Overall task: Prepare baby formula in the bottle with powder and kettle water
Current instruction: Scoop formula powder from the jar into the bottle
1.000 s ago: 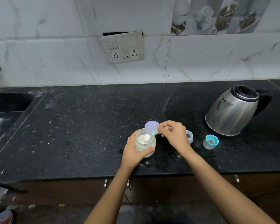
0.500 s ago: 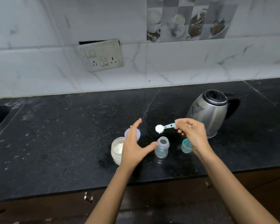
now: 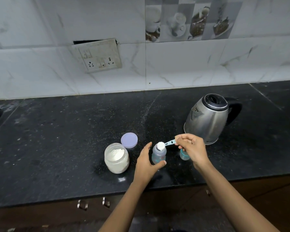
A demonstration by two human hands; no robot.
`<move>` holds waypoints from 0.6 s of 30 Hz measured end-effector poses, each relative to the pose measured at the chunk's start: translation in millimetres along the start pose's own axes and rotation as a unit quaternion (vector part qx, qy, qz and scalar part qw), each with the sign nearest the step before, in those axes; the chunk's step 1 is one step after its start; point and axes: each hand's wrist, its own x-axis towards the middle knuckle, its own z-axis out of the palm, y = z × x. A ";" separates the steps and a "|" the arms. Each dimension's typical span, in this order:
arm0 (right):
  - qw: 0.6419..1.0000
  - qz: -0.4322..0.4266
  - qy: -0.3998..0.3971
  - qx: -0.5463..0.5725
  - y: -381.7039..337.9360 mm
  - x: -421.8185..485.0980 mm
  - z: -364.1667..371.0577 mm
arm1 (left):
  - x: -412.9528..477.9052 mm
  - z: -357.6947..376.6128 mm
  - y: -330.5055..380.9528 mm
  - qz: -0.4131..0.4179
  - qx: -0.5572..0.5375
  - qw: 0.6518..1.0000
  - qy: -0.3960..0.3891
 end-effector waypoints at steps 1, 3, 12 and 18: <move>1.000 -0.001 -0.001 -0.004 0.2 0.6 -0.9 | 1.3 1.2 0.3 0.001 -0.003 1.000 -0.001; 1.000 -0.002 -0.004 -0.011 1.0 2.3 -1.8 | 4.9 3.1 1.0 0.004 -0.007 1.000 -0.005; 0.991 -0.084 -0.016 -0.101 -5.6 0.2 2.5 | 7.5 9.9 1.2 0.046 -0.015 0.999 0.013; 0.968 -0.137 -0.039 -0.207 -11.5 3.1 1.9 | 9.1 7.1 -1.9 0.061 -0.006 0.998 0.014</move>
